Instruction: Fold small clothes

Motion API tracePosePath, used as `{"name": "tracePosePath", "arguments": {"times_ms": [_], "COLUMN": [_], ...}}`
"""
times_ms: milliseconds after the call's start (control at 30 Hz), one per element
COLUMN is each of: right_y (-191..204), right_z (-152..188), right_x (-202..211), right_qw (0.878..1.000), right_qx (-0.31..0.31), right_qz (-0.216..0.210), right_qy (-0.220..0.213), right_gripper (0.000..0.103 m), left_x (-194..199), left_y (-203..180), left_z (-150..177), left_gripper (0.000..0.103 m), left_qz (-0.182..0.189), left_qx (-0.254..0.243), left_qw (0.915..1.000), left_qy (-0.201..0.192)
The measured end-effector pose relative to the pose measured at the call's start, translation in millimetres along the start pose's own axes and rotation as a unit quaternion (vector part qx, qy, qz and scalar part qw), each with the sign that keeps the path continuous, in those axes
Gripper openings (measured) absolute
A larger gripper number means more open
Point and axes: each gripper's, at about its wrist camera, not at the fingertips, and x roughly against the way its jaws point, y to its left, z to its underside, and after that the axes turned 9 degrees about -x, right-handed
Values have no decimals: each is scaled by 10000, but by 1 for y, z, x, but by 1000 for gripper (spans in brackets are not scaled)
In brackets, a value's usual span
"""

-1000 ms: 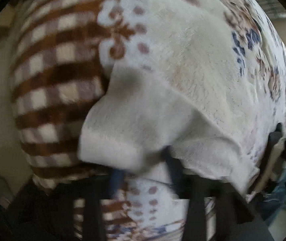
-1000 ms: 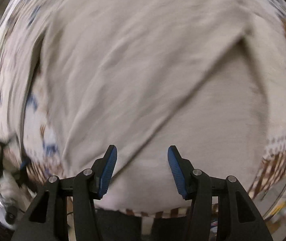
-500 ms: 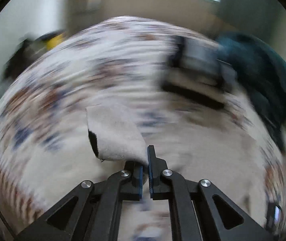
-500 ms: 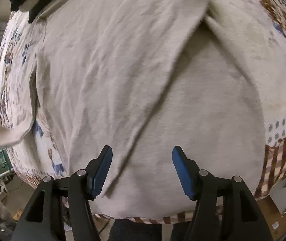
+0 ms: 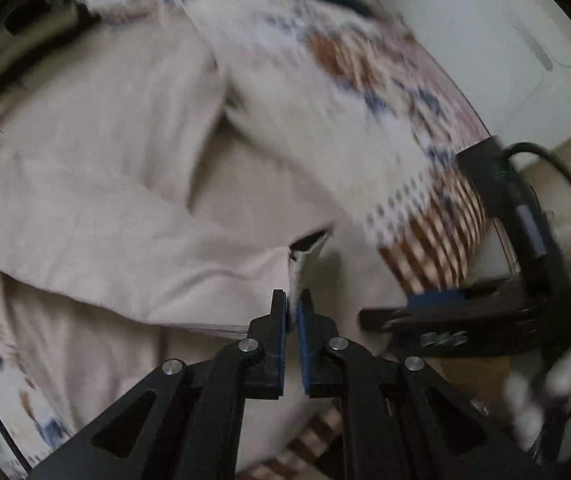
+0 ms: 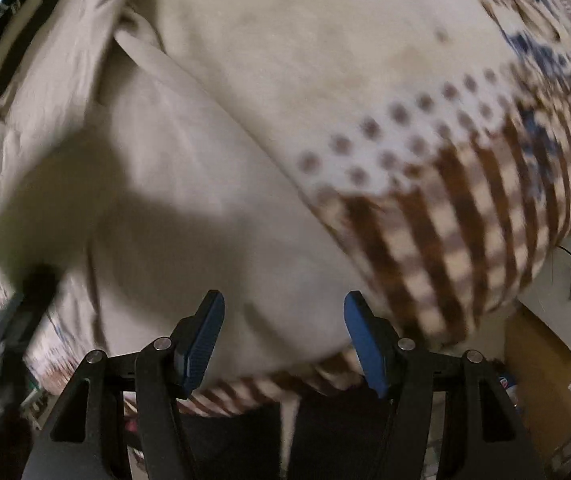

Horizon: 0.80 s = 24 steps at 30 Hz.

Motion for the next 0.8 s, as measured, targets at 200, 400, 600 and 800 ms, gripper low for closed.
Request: {"name": "tracePosePath", "arguments": {"times_ms": [200,400,600,800], "right_y": [-46,-52,-11,-35], "right_z": [44,29,27,50], "right_x": [13,46,22,38], "right_qw": [9997,9933,9888,9856], "right_qx": [-35,-73,1169,1366], "right_qz": [-130,-1067,-828,12], "right_qy": [-190,-437,-425,-997], "right_gripper": [64,64,31,0], "left_x": [24,56,76,80], "left_y": [47,137,178,192], "left_z": [2,38,66,70], "left_gripper": [84,86,86,86], "left_qz": [-763,-1523,-1977,-2214], "left_qx": [129,1416,2477,2993], "left_qw": [9969,9780,9483,9281], "left_qy": [130,172,176,84]}}
